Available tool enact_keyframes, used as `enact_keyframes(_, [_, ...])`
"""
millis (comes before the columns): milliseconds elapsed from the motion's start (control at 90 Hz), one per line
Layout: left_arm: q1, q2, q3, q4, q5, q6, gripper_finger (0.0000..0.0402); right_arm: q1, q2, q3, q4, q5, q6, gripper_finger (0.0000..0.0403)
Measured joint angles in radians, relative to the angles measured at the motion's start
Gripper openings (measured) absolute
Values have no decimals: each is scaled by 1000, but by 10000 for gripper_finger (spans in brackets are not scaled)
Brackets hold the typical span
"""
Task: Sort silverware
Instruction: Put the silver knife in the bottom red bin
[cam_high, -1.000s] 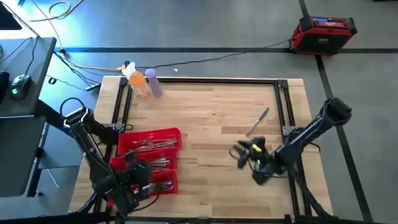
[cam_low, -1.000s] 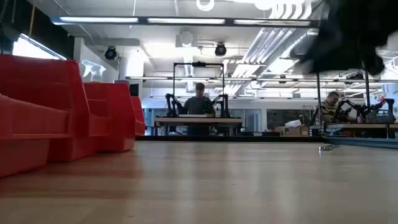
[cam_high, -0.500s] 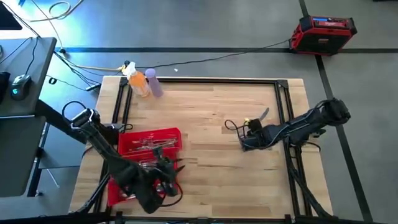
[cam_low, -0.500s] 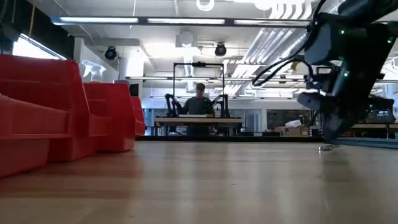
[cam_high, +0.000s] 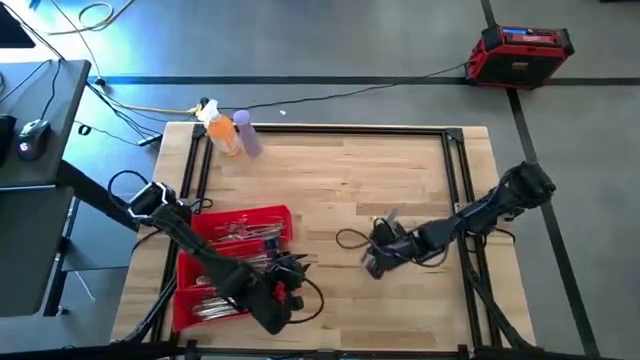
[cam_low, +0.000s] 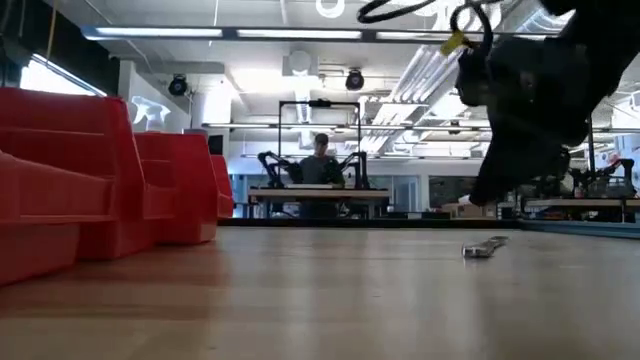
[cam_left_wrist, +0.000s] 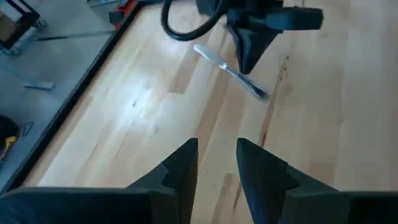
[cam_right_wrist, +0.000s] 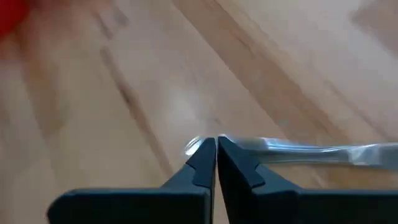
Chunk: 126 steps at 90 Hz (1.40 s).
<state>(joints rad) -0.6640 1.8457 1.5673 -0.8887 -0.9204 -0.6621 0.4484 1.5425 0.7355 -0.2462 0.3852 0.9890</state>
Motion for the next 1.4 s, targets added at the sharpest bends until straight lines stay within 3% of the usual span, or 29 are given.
enact_keyframes(144, [34, 62, 0, 141, 113, 115, 94, 9, 0, 24, -68, 20, 53, 0])
enact_keyframes(322, [95, 199, 0, 395, 302, 318, 94, 18, 11, -1, -75, -76, 106, 0])
enact_keyframes(500, [185, 331, 0, 536, 492, 387, 94, 37, 72, -7, -16, -136, 121, 0])
enact_keyframes(800, [384, 392, 0, 500, 444, 405, 88, 45, 278, 17, 354, -213, 50, 0])
enact_keyframes(944, [441, 396, 3, 477, 469, 372, 74, 40, 284, 53, 371, -236, -65, 0])
enact_keyframes(1067, [416, 352, 0, 314, 398, 358, 57, 45, 220, 74, 310, -173, -140, 0])
enact_keyframes(1200, [354, 289, 1, 258, 321, 352, 40, 65, 121, 92, 249, -41, -152, 0])
enact_keyframes(1267, [321, 273, 1, 277, 402, 374, 33, 74, 87, 90, 157, 45, -119, 0])
enact_keyframes(1400, [280, 284, 1, 406, 706, 428, 14, 72, 59, 86, -44, 131, 13, 0])
